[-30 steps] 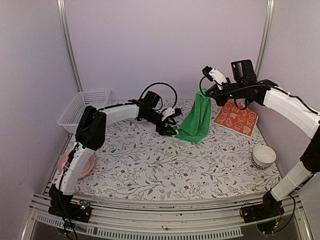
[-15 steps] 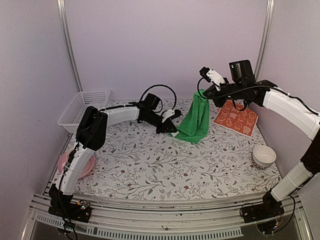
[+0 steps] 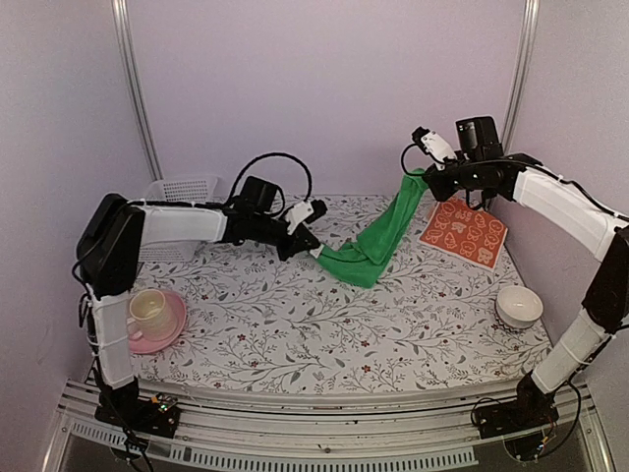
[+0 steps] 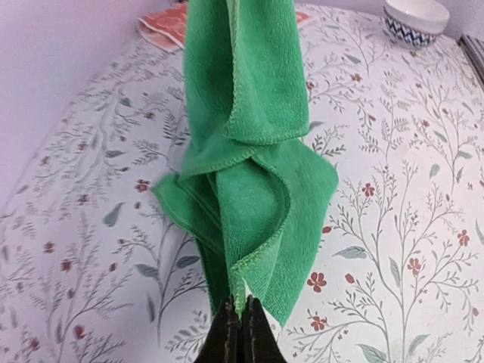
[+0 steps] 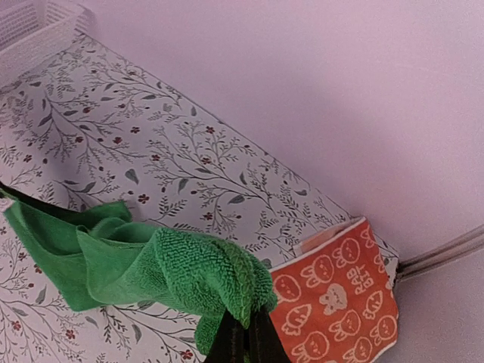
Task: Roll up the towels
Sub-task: Pass from the right arm to the left
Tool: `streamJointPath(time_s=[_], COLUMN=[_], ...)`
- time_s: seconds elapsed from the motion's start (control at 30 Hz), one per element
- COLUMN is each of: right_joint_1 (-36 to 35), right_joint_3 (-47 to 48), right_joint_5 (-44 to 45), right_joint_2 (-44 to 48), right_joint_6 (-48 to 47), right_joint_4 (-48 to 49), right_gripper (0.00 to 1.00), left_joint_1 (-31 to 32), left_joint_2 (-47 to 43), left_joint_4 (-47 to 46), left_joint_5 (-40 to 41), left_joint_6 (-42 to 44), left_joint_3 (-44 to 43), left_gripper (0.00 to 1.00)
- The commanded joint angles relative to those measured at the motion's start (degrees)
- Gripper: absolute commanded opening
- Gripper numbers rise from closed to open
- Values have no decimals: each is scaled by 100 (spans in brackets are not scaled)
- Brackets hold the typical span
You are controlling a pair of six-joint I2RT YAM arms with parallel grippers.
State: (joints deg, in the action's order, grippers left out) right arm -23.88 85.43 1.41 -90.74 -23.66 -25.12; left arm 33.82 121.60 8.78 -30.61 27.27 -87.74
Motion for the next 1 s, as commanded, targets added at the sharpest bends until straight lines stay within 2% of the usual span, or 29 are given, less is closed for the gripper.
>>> streamJointPath(time_s=[0.0,0.2,0.4,0.47,0.57,0.77,0.87,0.97], right_joint_1=[762,1034,1035,1028,996,944,883,556], right_joint_3=[411,-177,-567,-596,-505,-419,-538,-1089], right_joint_5=[347,374,-90,-311,-531,-178,-309,-605], right_joint_2=[-129,-84,-20,-94,-353,-766,-761,-462], right_joint_6=[555,406,-262,-309,-285,-149,-330,-1119], right_joint_4=[-237,-377,-679,-803,-1011,-1041,-963,-561], right_gripper=[3,7,7,8,17,48,52,53], left_joint_1=[-61,177,543,594,623,669,666,667], left_joint_2=[-1712,-2997,-3362,-3362,-3345,-3511,-3531,-3476], left_joint_4=[-2068,-2640,-2798,-2877,-2977,-3280,-3391,-3426], left_joint_5=[1235,2496,3959,4044,4009,3961,3884,3905], left_joint_6=[-853,-1307,-1402,-1338,-1281,-1103,-1077,-1083], left_joint_3=[1359,2681,3177,3293,3421,3763,3856,3861], left_gripper=[0,0,0,0,0,0,0,0])
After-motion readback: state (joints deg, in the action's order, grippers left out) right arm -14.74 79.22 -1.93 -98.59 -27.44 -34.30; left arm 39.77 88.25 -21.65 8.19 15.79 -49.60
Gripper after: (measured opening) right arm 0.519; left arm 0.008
